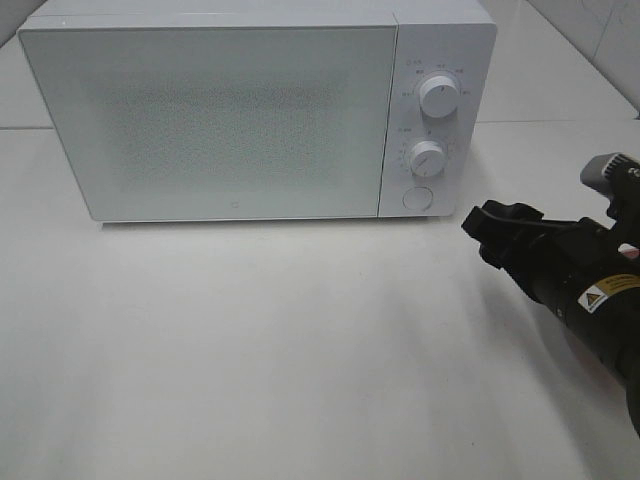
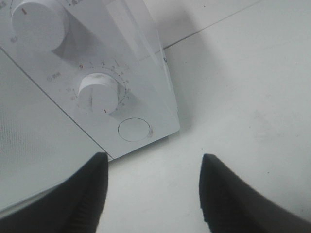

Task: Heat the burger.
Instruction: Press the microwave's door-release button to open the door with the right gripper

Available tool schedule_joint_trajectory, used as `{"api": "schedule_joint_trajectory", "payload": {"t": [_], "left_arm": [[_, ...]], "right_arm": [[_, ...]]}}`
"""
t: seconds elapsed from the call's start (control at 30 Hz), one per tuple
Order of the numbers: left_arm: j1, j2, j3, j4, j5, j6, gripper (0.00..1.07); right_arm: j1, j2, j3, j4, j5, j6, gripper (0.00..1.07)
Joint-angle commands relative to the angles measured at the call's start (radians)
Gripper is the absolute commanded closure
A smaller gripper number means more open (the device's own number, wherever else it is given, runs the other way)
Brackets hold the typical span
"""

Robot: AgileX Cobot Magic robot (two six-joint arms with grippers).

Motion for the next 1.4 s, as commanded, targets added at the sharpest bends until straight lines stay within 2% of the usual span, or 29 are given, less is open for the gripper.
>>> {"api": "schedule_joint_trajectory", "payload": {"t": [0.03,0.1,0.13,0.17,0.27,0.63,0.7,0.73,0.77,0.8,0.83,1.4], "left_arm": [[0.004,-0.02,0.001,0.001,-0.01,0.002,0.09],[0.004,-0.02,0.001,0.001,-0.01,0.002,0.09],[0.004,-0.02,0.001,0.001,-0.01,0.002,0.09],[0.004,-0.02,0.001,0.001,-0.01,0.002,0.09],[0.004,-0.02,0.001,0.001,-0.01,0.002,0.09],[0.004,-0.02,0.001,0.001,-0.01,0.002,0.09],[0.004,-0.02,0.001,0.001,-0.01,0.002,0.09],[0.004,-0.02,0.001,0.001,-0.01,0.002,0.09],[0.004,-0.02,0.001,0.001,-0.01,0.002,0.09],[0.004,-0.02,0.001,0.001,-0.01,0.002,0.09],[0.004,-0.02,0.001,0.001,-0.01,0.002,0.09],[0.004,-0.02,0.001,0.001,-0.01,0.002,0.09]], "right_arm": [[0.004,-0.002,-0.007,-0.006,-0.017,0.135,0.62],[0.004,-0.002,-0.007,-0.006,-0.017,0.297,0.71],[0.004,-0.002,-0.007,-0.006,-0.017,0.297,0.71],[0.004,-0.002,-0.007,-0.006,-0.016,0.412,0.78],[0.004,-0.002,-0.007,-0.006,-0.017,0.545,0.83],[0.004,-0.002,-0.007,-0.006,-0.006,0.995,0.84],[0.004,-0.002,-0.007,-0.006,-0.006,1.012,0.85],[0.004,-0.002,-0.007,-0.006,-0.006,1.022,0.92],[0.004,-0.002,-0.007,-0.006,-0.006,1.022,0.92],[0.004,-0.002,-0.007,-0.006,-0.001,1.021,1.02],[0.004,-0.002,-0.007,-0.006,0.007,1.021,1.07],[0.004,-0.002,-0.037,-0.005,0.128,0.995,1.07]]}}
